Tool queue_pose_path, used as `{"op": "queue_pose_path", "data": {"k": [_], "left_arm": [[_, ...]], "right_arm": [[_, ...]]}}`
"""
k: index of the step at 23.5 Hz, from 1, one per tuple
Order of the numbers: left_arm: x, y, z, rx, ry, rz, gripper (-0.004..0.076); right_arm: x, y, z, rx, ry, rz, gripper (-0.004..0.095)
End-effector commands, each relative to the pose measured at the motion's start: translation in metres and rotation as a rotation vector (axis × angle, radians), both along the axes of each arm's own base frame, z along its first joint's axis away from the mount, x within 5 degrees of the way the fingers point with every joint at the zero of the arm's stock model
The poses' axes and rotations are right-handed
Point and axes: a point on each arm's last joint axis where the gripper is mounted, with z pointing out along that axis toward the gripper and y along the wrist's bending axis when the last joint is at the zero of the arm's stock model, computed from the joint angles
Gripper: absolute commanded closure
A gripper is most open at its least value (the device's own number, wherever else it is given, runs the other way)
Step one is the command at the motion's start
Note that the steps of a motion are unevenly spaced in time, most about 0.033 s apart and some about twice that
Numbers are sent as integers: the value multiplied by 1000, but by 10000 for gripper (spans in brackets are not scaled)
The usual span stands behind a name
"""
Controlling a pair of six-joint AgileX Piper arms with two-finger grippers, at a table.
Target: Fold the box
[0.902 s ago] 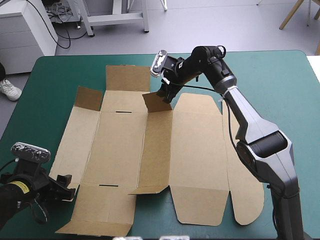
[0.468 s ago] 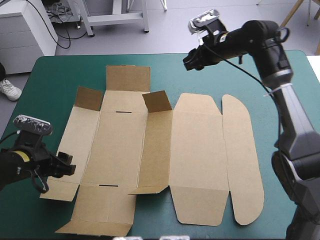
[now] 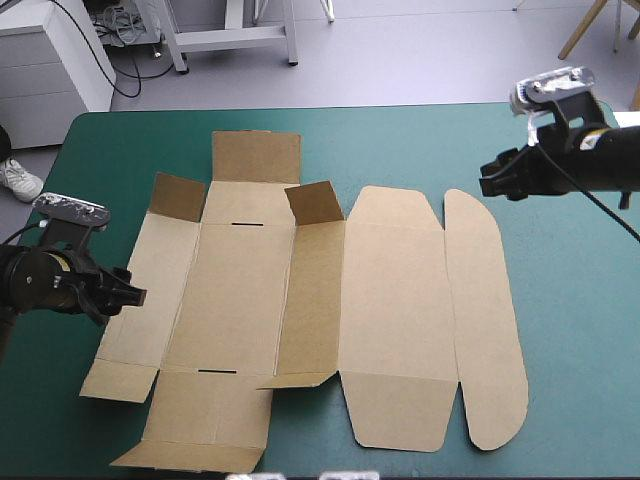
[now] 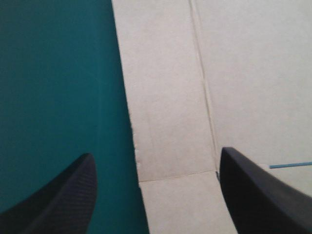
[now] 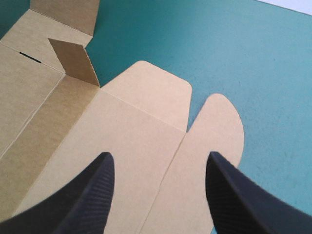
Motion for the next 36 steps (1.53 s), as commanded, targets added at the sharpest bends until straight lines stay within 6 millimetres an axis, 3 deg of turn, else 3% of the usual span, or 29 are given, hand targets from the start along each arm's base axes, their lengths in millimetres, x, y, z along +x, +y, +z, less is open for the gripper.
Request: {"op": "queue_pose_path", "data": {"k": [1, 8, 16, 19, 21, 28, 31, 36], "left_arm": [[2, 24, 6, 39, 1, 123, 216], [26, 65, -14, -85, 57, 336, 216], [61, 98, -58, -372, 201, 451, 216], [71, 103, -74, -393, 264, 442, 216], [80, 108, -95, -392, 343, 432, 216], [97, 111, -131, -461, 470, 375, 216], [101, 100, -140, -603, 505, 304, 216], [79, 85, -177, -677, 635, 249, 218]], "right_arm": [[-23, -8, 7, 28, -82, -43, 384], [-21, 3, -10, 141, -56, 21, 367], [-16, 6, -27, 143, 1, 63, 316], [-15, 5, -27, 138, -12, 62, 313], [-15, 5, -26, 143, -18, 61, 313], [-15, 6, -27, 142, -11, 64, 314], [-15, 6, -27, 142, -8, 65, 314], [-16, 6, -27, 141, -4, 67, 314]]}}
